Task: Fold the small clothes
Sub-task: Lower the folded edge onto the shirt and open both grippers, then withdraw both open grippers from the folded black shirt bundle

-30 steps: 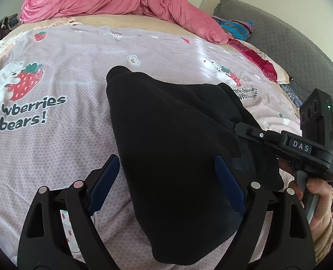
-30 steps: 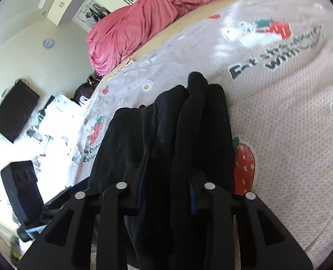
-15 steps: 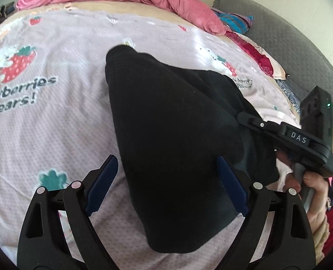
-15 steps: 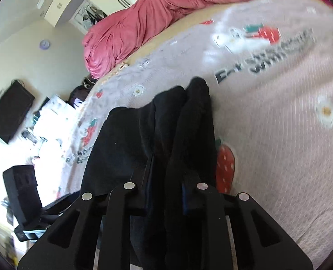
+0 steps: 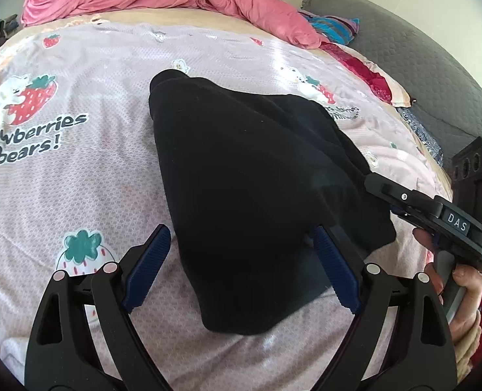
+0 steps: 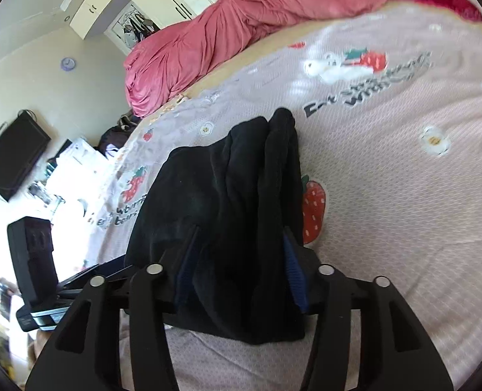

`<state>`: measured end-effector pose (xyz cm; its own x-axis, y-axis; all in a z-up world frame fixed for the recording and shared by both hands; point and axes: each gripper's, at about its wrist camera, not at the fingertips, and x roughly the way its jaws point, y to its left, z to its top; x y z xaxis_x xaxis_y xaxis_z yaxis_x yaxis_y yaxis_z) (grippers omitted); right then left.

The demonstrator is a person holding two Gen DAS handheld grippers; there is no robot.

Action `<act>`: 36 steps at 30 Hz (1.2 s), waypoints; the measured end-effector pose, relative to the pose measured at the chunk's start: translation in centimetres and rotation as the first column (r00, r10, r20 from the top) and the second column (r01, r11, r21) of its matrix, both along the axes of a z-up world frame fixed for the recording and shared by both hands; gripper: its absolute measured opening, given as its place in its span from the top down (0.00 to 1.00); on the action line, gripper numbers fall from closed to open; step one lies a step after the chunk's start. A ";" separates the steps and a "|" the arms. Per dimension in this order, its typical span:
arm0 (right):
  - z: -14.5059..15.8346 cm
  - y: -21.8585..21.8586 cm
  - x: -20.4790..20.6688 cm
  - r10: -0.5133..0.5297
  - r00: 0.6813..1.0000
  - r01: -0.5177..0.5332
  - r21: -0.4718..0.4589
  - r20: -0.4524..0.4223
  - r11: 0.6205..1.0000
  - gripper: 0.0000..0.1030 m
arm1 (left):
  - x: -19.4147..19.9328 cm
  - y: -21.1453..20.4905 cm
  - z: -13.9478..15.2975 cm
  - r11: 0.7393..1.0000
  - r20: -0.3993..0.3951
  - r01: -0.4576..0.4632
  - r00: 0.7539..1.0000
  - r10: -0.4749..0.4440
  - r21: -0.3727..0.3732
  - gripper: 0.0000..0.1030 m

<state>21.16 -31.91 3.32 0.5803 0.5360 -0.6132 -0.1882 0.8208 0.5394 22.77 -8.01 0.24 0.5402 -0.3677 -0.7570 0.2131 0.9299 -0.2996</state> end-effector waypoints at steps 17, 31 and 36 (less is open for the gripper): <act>1.0 1.0 -8.0 -0.089 0.966 0.142 -0.207 0.244 0.968 0.06 | -4.4 3.2 3.2 0.999 0.121 -0.049 0.992 0.046 0.020 0.09; 1.7 2.1 -15.5 -0.088 0.918 0.197 -0.253 0.386 0.947 0.04 | -11.0 4.2 3.2 0.996 0.197 -0.076 0.978 0.066 0.043 0.09; 0.6 2.5 -17.8 -0.080 0.912 0.200 -0.268 0.401 0.943 0.04 | -13.9 4.1 2.4 0.995 0.227 -0.087 0.971 0.075 0.047 0.09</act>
